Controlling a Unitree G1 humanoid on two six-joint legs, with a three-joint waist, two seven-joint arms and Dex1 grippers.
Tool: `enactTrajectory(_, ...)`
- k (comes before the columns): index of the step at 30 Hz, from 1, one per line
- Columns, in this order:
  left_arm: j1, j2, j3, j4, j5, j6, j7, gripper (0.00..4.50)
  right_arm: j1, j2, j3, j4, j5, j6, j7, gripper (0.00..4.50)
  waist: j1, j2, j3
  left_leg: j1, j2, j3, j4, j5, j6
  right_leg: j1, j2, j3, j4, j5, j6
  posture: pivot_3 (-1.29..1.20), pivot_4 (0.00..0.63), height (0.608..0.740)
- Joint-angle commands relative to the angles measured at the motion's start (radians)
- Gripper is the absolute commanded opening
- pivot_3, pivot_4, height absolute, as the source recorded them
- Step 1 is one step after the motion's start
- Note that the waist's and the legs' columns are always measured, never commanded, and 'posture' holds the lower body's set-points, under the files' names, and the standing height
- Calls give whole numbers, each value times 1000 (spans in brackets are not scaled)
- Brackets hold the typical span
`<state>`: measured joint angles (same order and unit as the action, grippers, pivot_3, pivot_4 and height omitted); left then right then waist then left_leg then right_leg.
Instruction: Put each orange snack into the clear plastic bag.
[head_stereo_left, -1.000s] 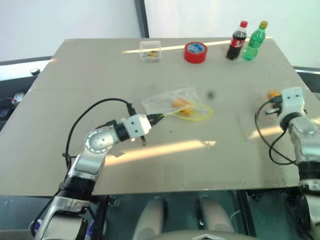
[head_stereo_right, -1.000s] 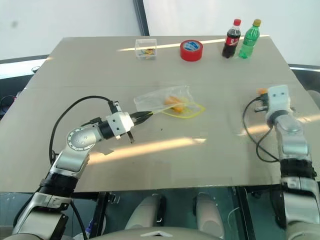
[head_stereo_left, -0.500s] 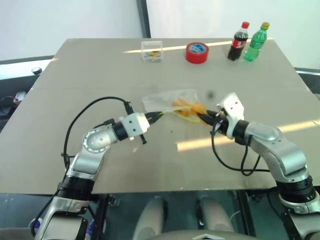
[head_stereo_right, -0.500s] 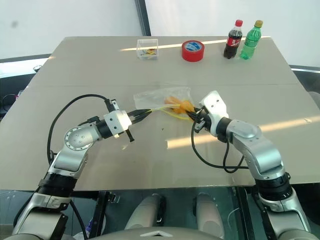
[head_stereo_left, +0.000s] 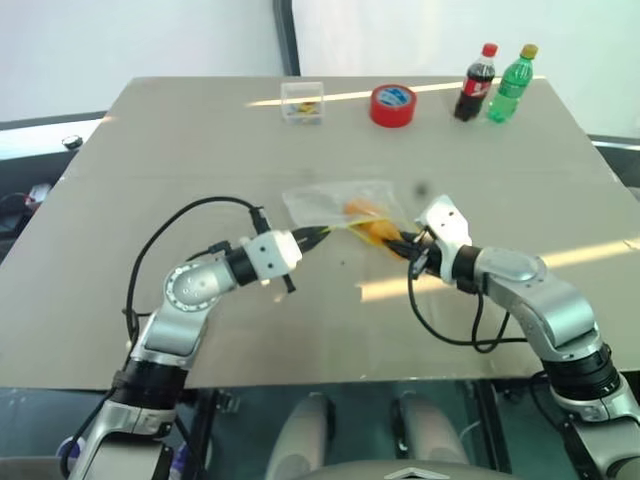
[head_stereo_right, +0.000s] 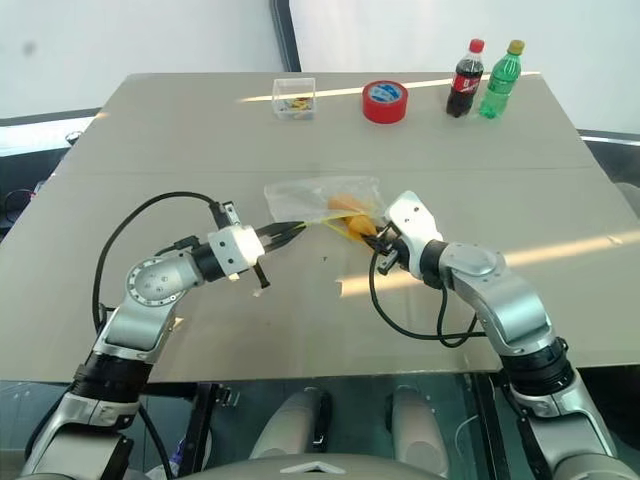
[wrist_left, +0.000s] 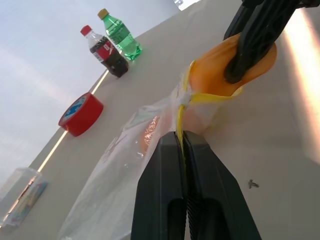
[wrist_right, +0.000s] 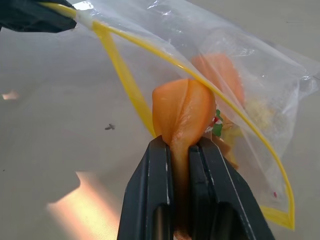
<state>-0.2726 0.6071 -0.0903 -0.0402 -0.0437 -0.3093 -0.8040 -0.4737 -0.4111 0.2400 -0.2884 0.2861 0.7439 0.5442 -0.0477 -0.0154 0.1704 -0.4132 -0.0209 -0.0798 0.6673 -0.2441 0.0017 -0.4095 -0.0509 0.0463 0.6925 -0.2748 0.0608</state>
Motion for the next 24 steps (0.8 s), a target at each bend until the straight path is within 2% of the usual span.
enactTrajectory(1, 12, 16, -4, -50, -20, -26, -26, 0, -63, 67, 54, 87, -59, -116, -8, 140, 2, 0, 0, 0, 0, 0, 0, 0, 0, 0, 0, 0, 0, 0, 0, 0, 150, 740)
enactTrajectory(4, 16, 18, 0, -51, -19, -27, -31, 0, -99, 91, 119, 189, -135, -265, 33, 140, 6, 0, 0, -1, 0, -1, 0, 0, 0, -1, 0, -1, 0, 0, 0, 0, 150, 740)
enactTrajectory(8, 27, 14, 12, -56, -18, -9, -16, 0, -135, 115, 135, 284, -165, -368, 78, 140, 10, 0, 0, -1, -1, -1, 0, 0, 0, 0, -2, -1, 0, 0, 0, 0, 150, 740)
enactTrajectory(13, 39, -5, 39, -72, -27, 70, 34, 0, -99, 83, 89, 223, -221, -445, 46, 2258, 8, 0, 0, -1, -1, -2, 0, 0, 0, -1, -1, -2, 0, 0, 0, 0, 150, 740)
enactTrajectory(18, 34, -22, 49, -93, -49, 130, 61, 0, -3, -15, 4, 66, -246, -446, 30, 2258, 14, 0, 0, -2, -1, -3, 0, 0, 0, 0, -2, -2, -1, 0, 0, 0, 150, 740)
enactTrajectory(20, 13, -33, 59, -99, -76, 171, 68, 0, 56, -98, -15, 6, -285, -473, 54, 2258, 15, 0, 0, -2, -1, -3, 0, 0, 0, 0, -2, -2, 0, 0, 0, 0, 150, 740)
enactTrajectory(24, -12, -40, 71, -96, -105, 214, 61, 0, 111, -200, -5, -1, -393, -540, 45, 2258, 10, 0, 0, -1, -1, -3, 0, 0, 0, 0, -2, -2, -1, 0, 0, 0, 150, 740)
